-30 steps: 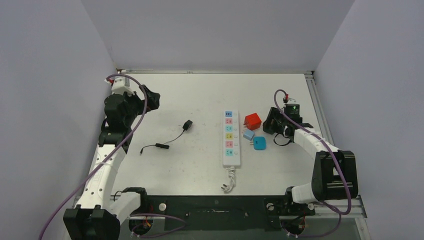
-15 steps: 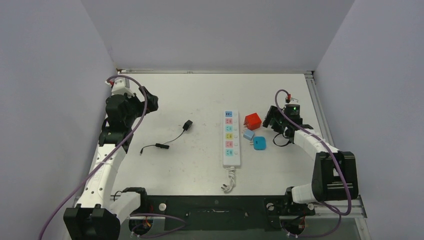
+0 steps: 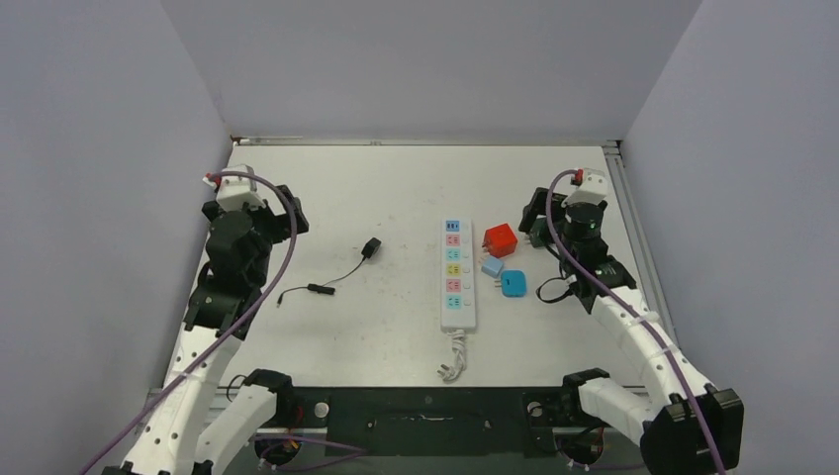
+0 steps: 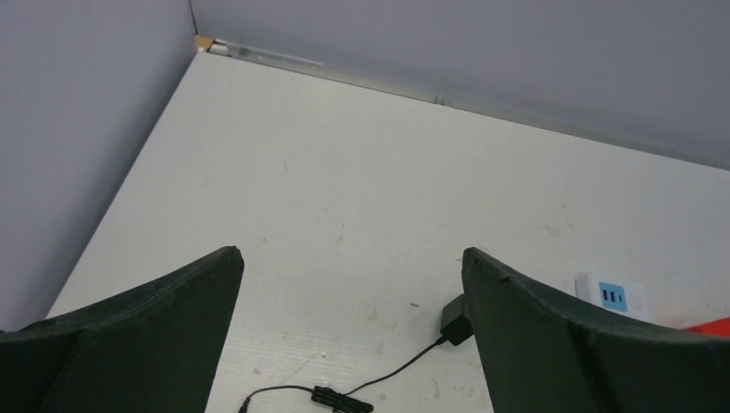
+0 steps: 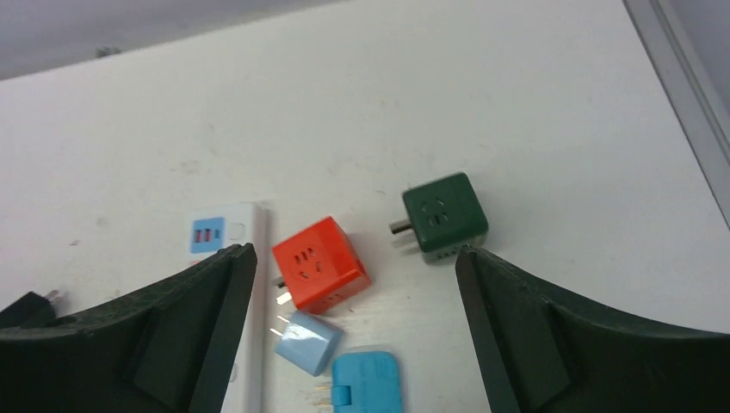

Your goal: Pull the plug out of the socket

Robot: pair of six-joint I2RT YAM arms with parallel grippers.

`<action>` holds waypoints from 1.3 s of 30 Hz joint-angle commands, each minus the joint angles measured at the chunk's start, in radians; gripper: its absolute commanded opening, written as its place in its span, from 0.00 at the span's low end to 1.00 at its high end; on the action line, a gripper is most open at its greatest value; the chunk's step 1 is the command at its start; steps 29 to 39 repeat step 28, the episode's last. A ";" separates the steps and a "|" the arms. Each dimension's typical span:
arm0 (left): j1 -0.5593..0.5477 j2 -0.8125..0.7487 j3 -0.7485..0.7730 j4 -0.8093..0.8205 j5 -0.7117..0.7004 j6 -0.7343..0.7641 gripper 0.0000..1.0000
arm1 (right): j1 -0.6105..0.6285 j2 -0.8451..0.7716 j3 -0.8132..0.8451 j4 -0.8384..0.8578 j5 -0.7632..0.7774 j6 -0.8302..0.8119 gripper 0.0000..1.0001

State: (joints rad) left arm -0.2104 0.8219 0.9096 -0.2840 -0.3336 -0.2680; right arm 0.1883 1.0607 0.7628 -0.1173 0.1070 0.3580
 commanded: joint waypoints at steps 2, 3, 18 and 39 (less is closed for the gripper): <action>-0.057 -0.122 -0.043 0.042 -0.085 0.063 0.96 | 0.101 -0.152 -0.057 0.196 0.150 -0.103 0.90; -0.059 -0.140 -0.064 0.044 -0.074 0.060 0.96 | 0.107 -0.178 -0.081 0.222 0.157 -0.114 0.90; -0.060 -0.187 -0.112 0.044 -0.036 0.046 0.96 | 0.114 -0.384 -0.222 0.329 0.179 -0.131 0.90; -0.060 -0.189 -0.123 0.053 -0.039 0.046 0.96 | 0.115 -0.386 -0.215 0.319 0.173 -0.127 0.90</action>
